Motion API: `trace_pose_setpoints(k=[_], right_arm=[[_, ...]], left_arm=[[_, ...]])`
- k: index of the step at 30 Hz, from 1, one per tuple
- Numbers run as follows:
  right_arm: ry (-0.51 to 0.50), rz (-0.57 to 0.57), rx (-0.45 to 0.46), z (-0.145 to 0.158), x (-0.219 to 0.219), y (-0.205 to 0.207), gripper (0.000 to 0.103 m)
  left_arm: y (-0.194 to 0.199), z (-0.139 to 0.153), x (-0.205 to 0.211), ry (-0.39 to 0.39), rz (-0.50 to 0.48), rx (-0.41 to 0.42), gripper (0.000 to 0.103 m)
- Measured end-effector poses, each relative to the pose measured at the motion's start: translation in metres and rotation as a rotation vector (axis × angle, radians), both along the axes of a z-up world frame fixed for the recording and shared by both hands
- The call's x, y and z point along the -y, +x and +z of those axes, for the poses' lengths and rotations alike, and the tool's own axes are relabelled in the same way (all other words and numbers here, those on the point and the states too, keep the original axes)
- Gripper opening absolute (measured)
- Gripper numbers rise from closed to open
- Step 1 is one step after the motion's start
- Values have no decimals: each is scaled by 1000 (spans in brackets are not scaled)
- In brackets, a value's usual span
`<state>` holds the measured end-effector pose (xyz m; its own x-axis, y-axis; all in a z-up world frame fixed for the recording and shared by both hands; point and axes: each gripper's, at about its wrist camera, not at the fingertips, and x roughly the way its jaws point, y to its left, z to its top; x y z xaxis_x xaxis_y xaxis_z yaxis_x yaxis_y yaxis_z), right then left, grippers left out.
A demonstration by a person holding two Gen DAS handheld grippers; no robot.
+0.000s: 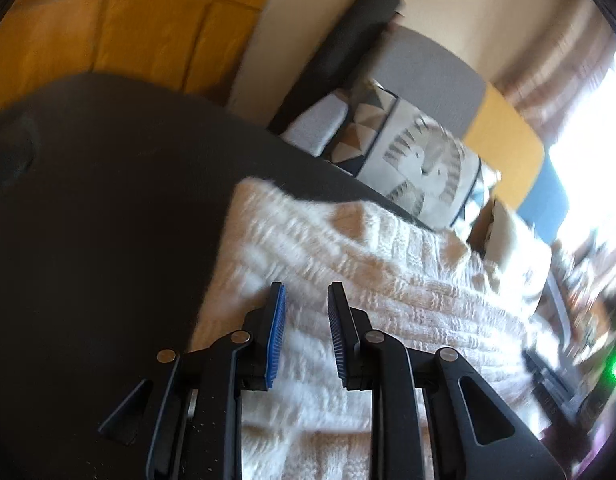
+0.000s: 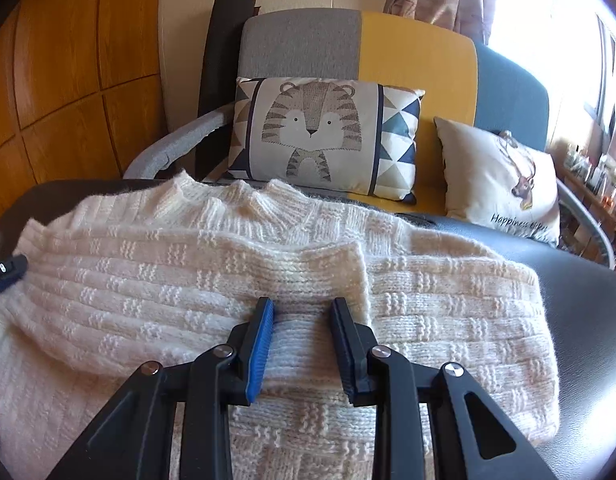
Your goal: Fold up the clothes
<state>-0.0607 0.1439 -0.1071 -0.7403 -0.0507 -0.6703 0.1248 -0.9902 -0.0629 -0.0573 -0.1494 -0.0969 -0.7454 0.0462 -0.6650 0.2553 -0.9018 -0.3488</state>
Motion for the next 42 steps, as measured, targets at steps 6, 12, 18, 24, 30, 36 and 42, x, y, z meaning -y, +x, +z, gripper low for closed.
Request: trace_pose_setpoints(k=[6,12,18,24,30,36,42], right_arm=[[-23,3,-5,-1,-3,1,28],[-26,4,-8,-1,-3,1,28],[-34,5,-11,-1,-4,2,28],[-20,4,-14,-2,-1,3,28],[-19,1,-17,-2,0,3,28],[-23,-1,-19,-3,0,3,28],[-16,-3,-21,-3,1,4,28]], left_arm=[[-42,2,-12,-200,-18,82,24],[-62,-13,-5,-211,-21,95,26],[-36,-8,24,-31,-20,49,26],[36,1,43,77,74,-12,26],[48,-9,-5,-25,-91,59,26],[81,-6,12,32,-71,-31,26],[62,-19,-1,-40,-180,80,26]])
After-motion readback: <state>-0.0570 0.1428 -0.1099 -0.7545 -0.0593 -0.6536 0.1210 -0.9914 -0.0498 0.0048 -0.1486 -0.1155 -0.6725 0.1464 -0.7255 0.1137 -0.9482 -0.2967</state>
